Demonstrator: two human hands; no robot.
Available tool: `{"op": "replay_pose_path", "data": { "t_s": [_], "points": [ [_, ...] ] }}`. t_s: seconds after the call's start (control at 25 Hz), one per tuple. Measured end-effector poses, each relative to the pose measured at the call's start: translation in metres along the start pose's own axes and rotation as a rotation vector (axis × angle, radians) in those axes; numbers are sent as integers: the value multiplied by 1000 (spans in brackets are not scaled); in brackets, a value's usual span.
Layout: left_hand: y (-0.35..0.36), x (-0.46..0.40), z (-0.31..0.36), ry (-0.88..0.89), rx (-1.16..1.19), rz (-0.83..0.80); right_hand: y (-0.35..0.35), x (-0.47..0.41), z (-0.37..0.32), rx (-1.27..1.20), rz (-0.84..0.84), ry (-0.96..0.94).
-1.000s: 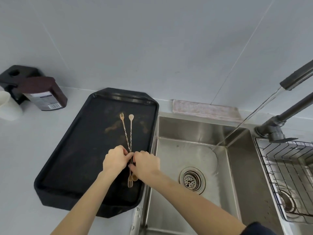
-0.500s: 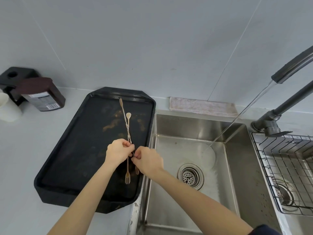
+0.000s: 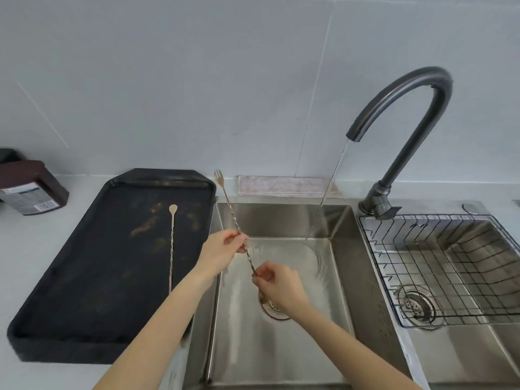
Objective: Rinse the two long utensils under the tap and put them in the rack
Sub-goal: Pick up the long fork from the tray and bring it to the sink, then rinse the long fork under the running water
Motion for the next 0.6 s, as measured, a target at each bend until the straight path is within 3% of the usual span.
{"op": "replay_pose_path", "data": {
  "t_s": [0.32, 0.6],
  "points": [
    [74, 19, 57, 52, 118, -124, -62, 14, 70, 68, 37, 63],
    [115, 9, 103, 48, 157, -127, -89, 7, 102, 45, 33, 131]
  ]
}}
Point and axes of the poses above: each hand's wrist, its own x-axis away from the middle knuckle, its own y-axis out of the palm, z = x × y, the point moved 5 cm from there along -x, towards the middle knuckle, and after that the axes turned 14 degrees about z, right-handed, at the moved point
